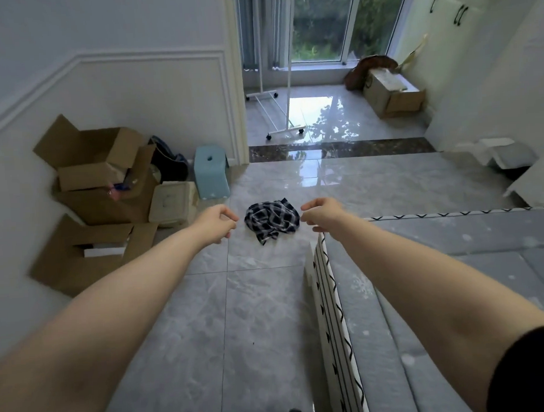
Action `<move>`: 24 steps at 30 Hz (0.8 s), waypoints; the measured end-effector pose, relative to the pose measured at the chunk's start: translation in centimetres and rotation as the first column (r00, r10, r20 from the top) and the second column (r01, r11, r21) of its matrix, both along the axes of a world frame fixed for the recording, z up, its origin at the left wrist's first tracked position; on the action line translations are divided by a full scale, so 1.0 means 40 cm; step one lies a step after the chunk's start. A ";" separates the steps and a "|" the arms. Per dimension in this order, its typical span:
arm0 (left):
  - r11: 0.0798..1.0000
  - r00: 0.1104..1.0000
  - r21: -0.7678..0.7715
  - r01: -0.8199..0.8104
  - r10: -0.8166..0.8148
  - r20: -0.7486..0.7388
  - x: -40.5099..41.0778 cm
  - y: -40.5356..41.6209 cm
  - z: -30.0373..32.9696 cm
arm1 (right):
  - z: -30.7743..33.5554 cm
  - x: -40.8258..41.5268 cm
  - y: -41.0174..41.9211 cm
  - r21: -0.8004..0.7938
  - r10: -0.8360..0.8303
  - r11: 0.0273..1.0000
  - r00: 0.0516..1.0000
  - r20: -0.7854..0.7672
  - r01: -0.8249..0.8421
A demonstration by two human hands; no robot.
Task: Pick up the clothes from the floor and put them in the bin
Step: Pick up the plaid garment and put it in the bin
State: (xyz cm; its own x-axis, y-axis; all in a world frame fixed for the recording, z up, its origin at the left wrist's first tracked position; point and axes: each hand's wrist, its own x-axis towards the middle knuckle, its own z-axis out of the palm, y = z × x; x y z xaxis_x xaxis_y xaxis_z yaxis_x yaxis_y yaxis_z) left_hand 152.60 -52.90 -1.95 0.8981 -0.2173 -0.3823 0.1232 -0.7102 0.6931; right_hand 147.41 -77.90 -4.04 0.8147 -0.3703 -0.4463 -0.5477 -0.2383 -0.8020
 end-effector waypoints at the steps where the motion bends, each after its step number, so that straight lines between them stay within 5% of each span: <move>1: 1.000 1.000 -0.008 -0.012 0.012 -0.009 0.051 -0.016 -0.012 | -0.010 0.048 -0.011 0.002 0.006 1.000 1.000 -0.005 -0.006; 14: 0.961 0.962 0.046 0.273 -0.274 0.011 0.726 -0.198 -0.055 | -0.040 0.574 -0.172 0.002 -0.128 0.992 0.988 -0.082 0.129; 24: 0.939 0.941 0.075 0.334 -0.337 0.018 1.135 -0.360 -0.090 | -0.087 0.924 -0.292 0.029 -0.156 0.987 0.981 -0.112 0.160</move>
